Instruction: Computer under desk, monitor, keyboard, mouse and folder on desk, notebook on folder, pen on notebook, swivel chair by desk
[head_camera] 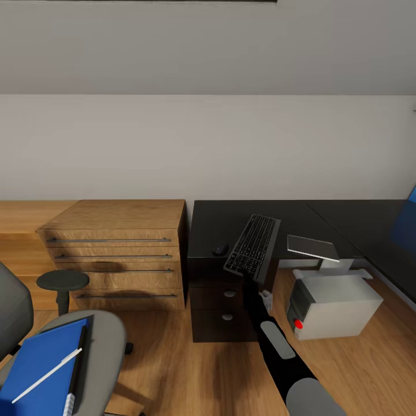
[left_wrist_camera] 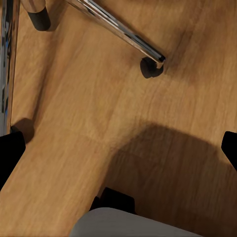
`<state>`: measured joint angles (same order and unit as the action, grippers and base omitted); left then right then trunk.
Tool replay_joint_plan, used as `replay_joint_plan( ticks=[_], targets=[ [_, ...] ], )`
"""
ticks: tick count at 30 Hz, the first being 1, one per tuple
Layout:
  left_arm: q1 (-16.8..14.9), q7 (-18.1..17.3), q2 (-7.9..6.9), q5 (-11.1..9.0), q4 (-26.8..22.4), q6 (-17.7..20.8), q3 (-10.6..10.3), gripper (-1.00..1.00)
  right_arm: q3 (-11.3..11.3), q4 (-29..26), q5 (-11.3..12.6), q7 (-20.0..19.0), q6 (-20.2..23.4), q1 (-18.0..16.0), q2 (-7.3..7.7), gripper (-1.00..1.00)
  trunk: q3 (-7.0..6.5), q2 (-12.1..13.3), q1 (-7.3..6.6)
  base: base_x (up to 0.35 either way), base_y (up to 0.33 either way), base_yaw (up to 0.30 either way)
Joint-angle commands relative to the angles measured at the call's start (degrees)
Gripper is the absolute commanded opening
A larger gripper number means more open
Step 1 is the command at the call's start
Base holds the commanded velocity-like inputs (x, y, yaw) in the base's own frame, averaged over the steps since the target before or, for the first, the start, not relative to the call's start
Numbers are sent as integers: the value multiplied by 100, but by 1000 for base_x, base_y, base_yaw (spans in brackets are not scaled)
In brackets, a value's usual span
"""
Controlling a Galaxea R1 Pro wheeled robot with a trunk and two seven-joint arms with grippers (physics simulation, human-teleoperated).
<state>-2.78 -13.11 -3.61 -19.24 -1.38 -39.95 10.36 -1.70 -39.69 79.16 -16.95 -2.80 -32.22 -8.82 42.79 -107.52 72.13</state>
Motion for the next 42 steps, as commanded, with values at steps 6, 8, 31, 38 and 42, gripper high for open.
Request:
replay_joint_plan(
  ticks=[6, 8, 31, 38, 42],
  targets=[
    [-4, -60, -1, -25, 6, -4, 45, 100, -10, -102, 52, 34, -27, -4, 8, 100, 5, -2, -1, 0, 0, 0],
    [-4, -60, -1, -24, 6, -4, 46, 100, -8, -112, 49, 38, -27, -4, 10, 100, 5, -2, -1, 0, 0, 0],
    [-4, -60, -1, -27, 6, -4, 51, 100, -5, -152, 39, 642, -299, -5, 13, 100, 5, -2, -1, 0, 0, 0],
    [-4, -60, 0, -27, 6, -12, 50, 100, -5, -153, 38, 767, -313, -4, 61, 100, 5, -2, -1, 52, 20, 0],
    [-4, -60, 0, -27, 6, -13, 49, 100, -5, -151, 38, 772, -311, -7, 98, 100, 5, -2, -1, 19, 6, 0]
  ],
)
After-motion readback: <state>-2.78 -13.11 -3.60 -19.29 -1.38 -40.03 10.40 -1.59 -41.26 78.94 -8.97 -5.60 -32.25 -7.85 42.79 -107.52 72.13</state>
